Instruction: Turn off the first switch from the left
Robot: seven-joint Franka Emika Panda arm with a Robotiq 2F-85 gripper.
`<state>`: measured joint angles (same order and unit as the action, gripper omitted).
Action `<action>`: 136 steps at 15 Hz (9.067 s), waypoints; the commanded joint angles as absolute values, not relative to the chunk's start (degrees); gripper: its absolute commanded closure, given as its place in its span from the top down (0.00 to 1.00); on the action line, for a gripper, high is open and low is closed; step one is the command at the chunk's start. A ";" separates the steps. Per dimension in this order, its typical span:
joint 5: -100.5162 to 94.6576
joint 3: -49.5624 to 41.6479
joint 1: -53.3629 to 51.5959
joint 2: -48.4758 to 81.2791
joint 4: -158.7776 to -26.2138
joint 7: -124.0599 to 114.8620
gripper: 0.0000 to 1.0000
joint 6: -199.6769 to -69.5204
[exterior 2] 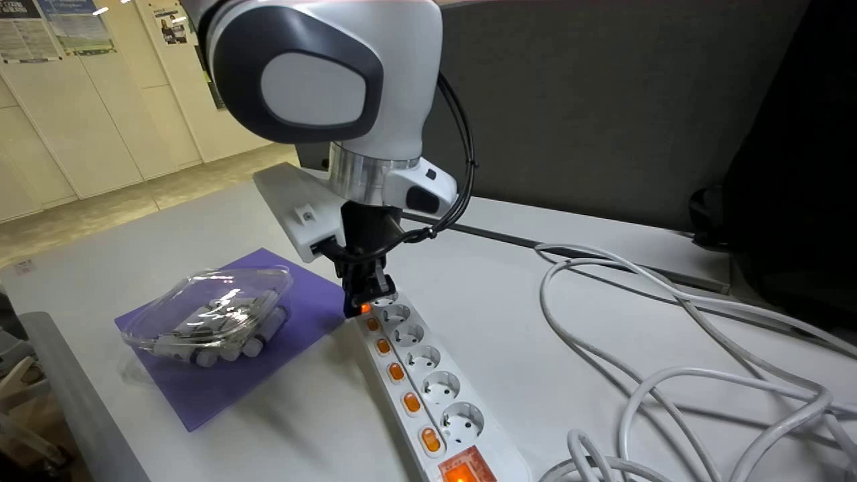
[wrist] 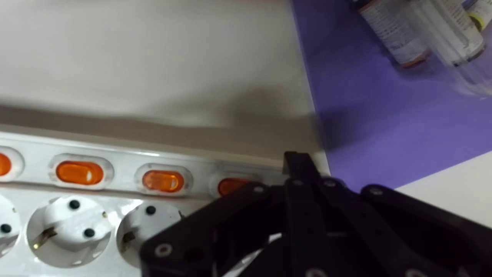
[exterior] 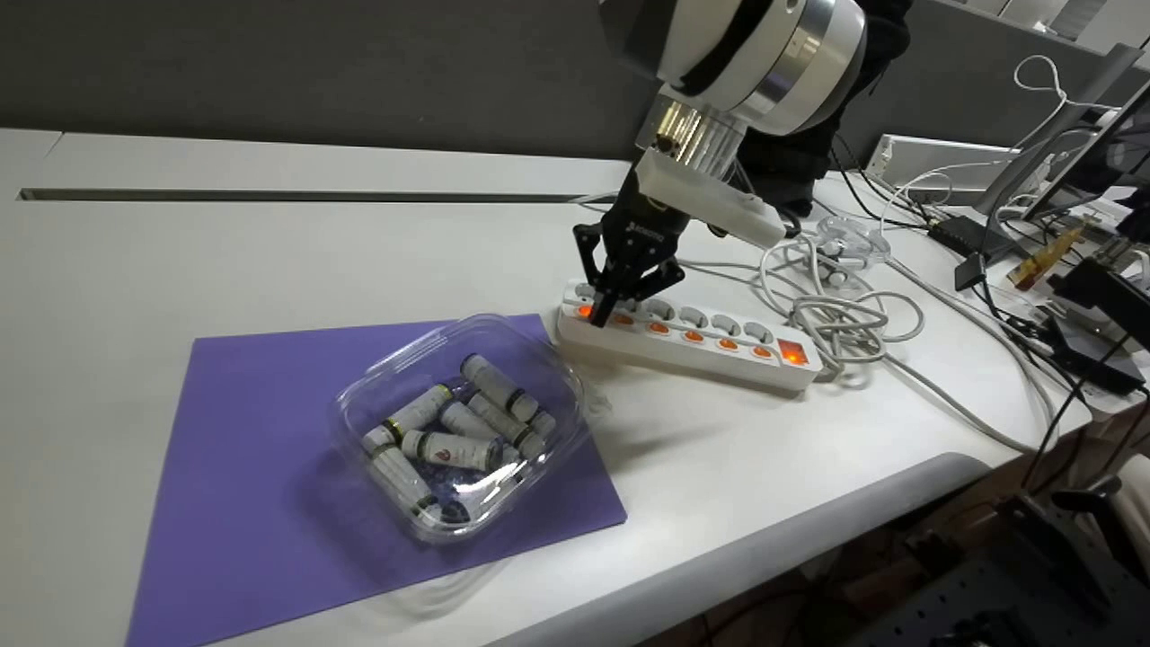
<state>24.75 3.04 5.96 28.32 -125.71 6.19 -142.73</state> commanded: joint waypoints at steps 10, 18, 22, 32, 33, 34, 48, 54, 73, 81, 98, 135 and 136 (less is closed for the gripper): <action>27.30 8.09 8.41 27.07 -127.01 10.70 0.00 -149.28; 26.62 7.86 8.02 28.13 -126.27 10.04 0.00 -149.36; 25.38 6.98 7.02 24.54 -129.15 8.37 0.00 -149.76; 23.92 3.59 5.43 22.49 -131.16 -0.21 0.00 -149.31; 30.68 10.01 10.61 15.02 -136.70 11.87 0.00 -143.70; 32.44 10.43 10.85 14.57 -137.02 14.13 0.00 -142.01; 36.94 7.02 1.49 3.61 -146.14 35.78 0.26 -150.12; 35.04 6.81 0.55 6.32 -145.31 32.97 0.51 -154.08; 8.17 2.46 -0.68 19.30 -142.13 5.43 0.00 -174.21; 6.90 2.92 -0.14 19.29 -142.90 5.47 0.00 -175.38; 9.05 9.99 6.81 25.62 -139.11 3.76 0.00 -180.51; 7.50 4.80 2.04 24.04 -139.21 1.96 0.00 -176.21; 7.46 4.69 1.84 24.15 -139.20 1.91 0.00 -176.16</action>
